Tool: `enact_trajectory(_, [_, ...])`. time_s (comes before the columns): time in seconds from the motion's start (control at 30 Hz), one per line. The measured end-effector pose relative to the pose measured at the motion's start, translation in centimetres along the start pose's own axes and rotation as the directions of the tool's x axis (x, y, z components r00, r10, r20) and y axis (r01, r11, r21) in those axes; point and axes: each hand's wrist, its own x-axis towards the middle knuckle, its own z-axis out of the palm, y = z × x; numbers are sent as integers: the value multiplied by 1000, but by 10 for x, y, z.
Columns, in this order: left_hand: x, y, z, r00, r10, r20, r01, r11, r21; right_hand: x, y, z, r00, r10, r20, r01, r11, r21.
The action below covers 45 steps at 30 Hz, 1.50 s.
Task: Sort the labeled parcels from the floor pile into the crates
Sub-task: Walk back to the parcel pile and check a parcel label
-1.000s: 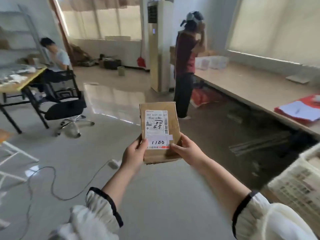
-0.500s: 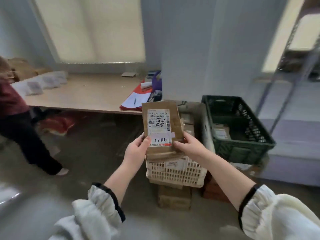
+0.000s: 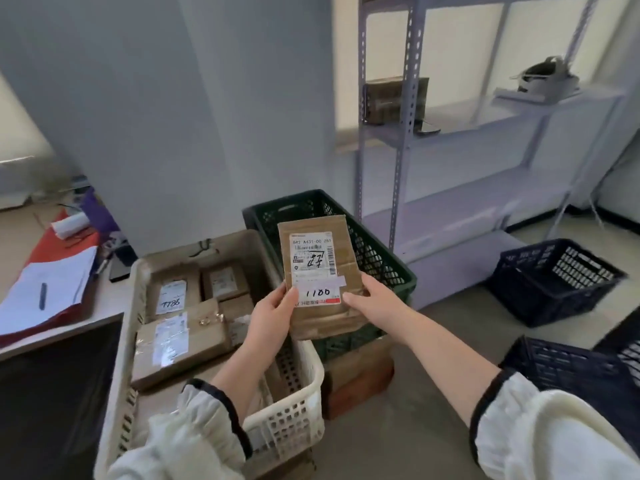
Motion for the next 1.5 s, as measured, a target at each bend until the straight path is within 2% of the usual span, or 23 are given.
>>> enact_trajectory(0.1, [46,0,25,998,-35,46,33,998,48,41,16,-20,998,53,-20,-53,998,-20])
enact_trajectory(0.2, [95,-5,50,992,-105,72,105,994,10,85,25,-43,992,115,-44,-116,993,-32])
enact_trajectory(0.37, [184,-12,97,976,-200,89,190,976,109,188,51,-84,973,232,6,-231,972,-48])
enact_trajectory(0.57, [263,-43,133,913,-395,102,336,871,359,278,104,-114,873,468,135,-436,874,-213])
enact_trajectory(0.73, [288,-77,136,846,-516,135,369,750,549,315,158,-107,752,591,293,-488,797,-355])
enact_trajectory(0.87, [294,-97,138,796,-592,124,419,687,594,321,180,-96,709,640,295,-527,760,-381])
enact_trajectory(0.97, [300,-106,140,782,-611,126,419,664,619,326,189,-93,670,668,325,-543,739,-399])
enact_trajectory(1.17, [308,-109,142,810,-576,112,341,618,708,343,198,-88,653,674,345,-509,728,-459])
enact_trajectory(1.33, [313,-111,149,848,-517,116,201,516,833,345,241,-65,673,724,150,-561,632,-535])
enact_trajectory(1.43, [315,-112,149,844,-523,116,188,493,849,350,266,-58,689,716,108,-561,622,-545])
enact_trajectory(1.5, [315,-114,149,843,-526,113,189,485,854,345,247,-60,711,696,100,-548,638,-540])
